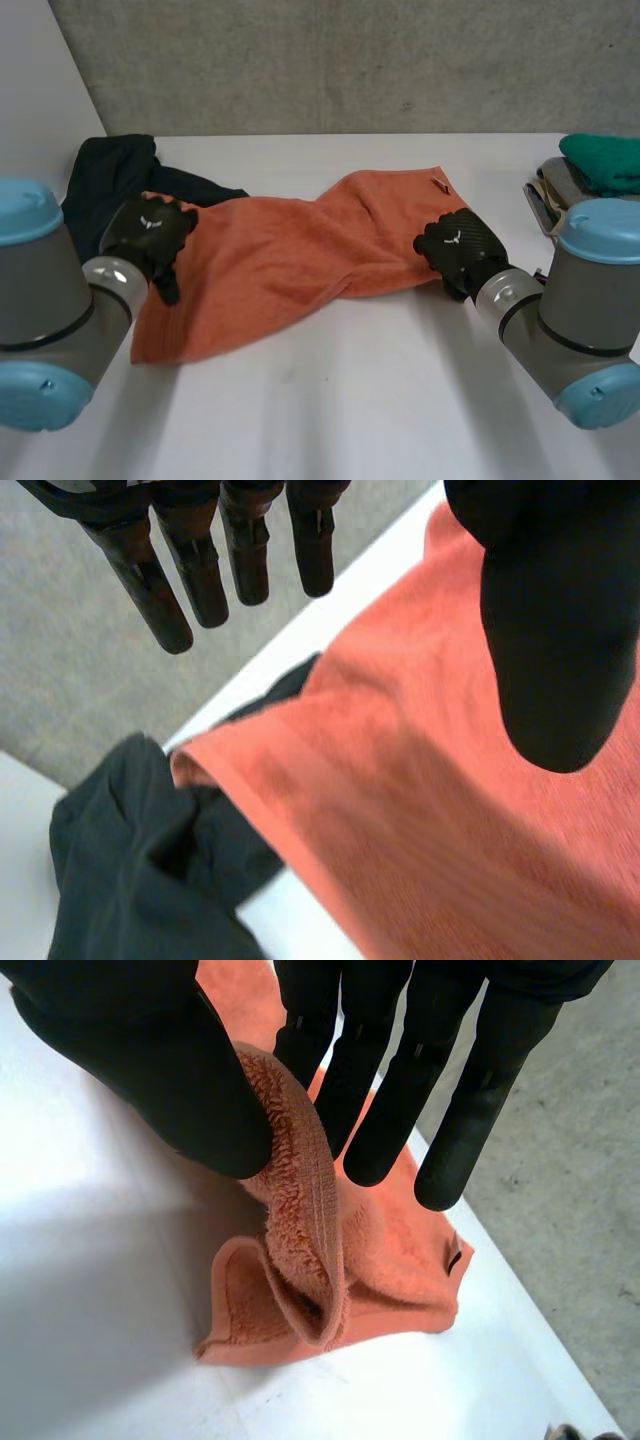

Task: Fold the laundry.

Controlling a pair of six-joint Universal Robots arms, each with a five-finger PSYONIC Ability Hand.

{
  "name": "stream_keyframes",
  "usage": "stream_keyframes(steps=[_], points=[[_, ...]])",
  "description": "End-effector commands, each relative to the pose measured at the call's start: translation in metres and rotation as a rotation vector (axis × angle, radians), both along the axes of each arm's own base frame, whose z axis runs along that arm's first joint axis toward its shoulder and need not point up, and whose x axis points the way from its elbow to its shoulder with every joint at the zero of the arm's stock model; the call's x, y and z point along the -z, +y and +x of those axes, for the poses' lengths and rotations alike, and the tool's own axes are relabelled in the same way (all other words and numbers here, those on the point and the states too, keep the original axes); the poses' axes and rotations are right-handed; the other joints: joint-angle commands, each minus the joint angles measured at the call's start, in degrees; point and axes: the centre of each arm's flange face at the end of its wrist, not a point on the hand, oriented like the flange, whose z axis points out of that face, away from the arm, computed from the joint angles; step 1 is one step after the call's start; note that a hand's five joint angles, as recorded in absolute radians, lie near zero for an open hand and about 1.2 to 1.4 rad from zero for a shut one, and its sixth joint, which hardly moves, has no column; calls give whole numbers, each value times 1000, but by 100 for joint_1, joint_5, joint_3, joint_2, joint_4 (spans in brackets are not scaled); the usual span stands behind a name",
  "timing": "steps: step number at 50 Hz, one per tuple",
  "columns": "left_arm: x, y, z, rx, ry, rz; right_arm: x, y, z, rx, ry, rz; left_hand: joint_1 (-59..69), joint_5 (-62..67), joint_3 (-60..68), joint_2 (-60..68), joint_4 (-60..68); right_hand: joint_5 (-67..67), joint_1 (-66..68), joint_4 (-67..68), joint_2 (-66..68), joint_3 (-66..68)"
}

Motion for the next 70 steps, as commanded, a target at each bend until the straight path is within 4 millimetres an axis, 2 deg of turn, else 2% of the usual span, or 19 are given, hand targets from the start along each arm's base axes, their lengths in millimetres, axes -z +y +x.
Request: stream_keyframes(steps=[1, 4, 9, 16, 22, 27, 33, 41, 48, 49, 52, 60, 63, 66, 68, 70], points=[[23, -26, -3, -5, -46, 118, 0, 3, -2, 1, 2, -3, 25, 120, 39, 39, 62, 1278, 1580, 1135, 1277, 1195], [33, -27, 0, -18, -76, 204, 0, 1, -4, 9, 1, -3, 345, 440, 359, 359, 382, 1278, 1580, 1135, 1277, 1195], [42, -14, 7, -44, -116, 361, 1, -4, -9, 25, 4, 2, 430, 525, 444, 445, 467, 1278, 1580, 1135, 1277, 1195], [32, 5, 9, -55, -29, 336, 5, -4, -10, 27, 8, 12, 329, 424, 343, 344, 366, 1278, 1580, 1135, 1277, 1195], [47, 22, 10, -19, -60, 311, 7, -4, -11, 30, 9, 15, 245, 340, 259, 260, 282, 1278, 1580, 1135, 1277, 1195], [67, 31, 15, 23, -162, 283, 7, -5, -11, 31, 11, 16, 178, 273, 192, 192, 215, 1278, 1580, 1135, 1277, 1195], [82, 21, 20, 20, -218, 231, 9, -2, -10, 23, 14, 21, 564, 659, 578, 578, 601, 1278, 1580, 1135, 1277, 1195], [87, 7, 20, 18, -212, 163, 10, 2, -8, 14, 22, 23, 2026, 2121, 2040, 2041, 2063, 1278, 1580, 1135, 1277, 1195], [83, -4, 19, 22, -172, 93, 10, 4, -7, 8, 28, 14, 4330, 4425, 4344, 4344, 4366, 1278, 1580, 1135, 1277, 1195], [83, -6, 18, 27, -163, 82, 10, 4, -7, 10, 28, 14, 5066, 5161, 5079, 5080, 5102, 1278, 1580, 1135, 1277, 1195], [83, -8, 17, 37, -155, 73, 10, 3, -8, 13, 28, 13, 6180, 6275, 6194, 6194, 6216, 1278, 1580, 1135, 1277, 1195], [76, -6, 15, 47, -147, 50, 9, 3, -8, 16, 28, 11, 6251, 6346, 6264, 6265, 6287, 1278, 1580, 1135, 1277, 1195], [76, -4, 13, 54, -154, 51, 9, 2, -9, 17, 28, 11, 3970, 4065, 3984, 3984, 4007, 1278, 1580, 1135, 1277, 1195], [78, 0, 14, 56, -164, 76, 11, 3, -8, 14, 29, 14, 2703, 2798, 2717, 2717, 2740, 1278, 1580, 1135, 1277, 1195], [80, 1, 15, 54, -172, 90, 11, 3, -8, 16, 29, 14, 2701, 2796, 2714, 2715, 2737, 1278, 1580, 1135, 1277, 1195], [80, 0, 16, 50, -171, 96, 10, 1, -8, 18, 30, 13, 4910, 5005, 4923, 4924, 4946, 1278, 1580, 1135, 1277, 1195]])
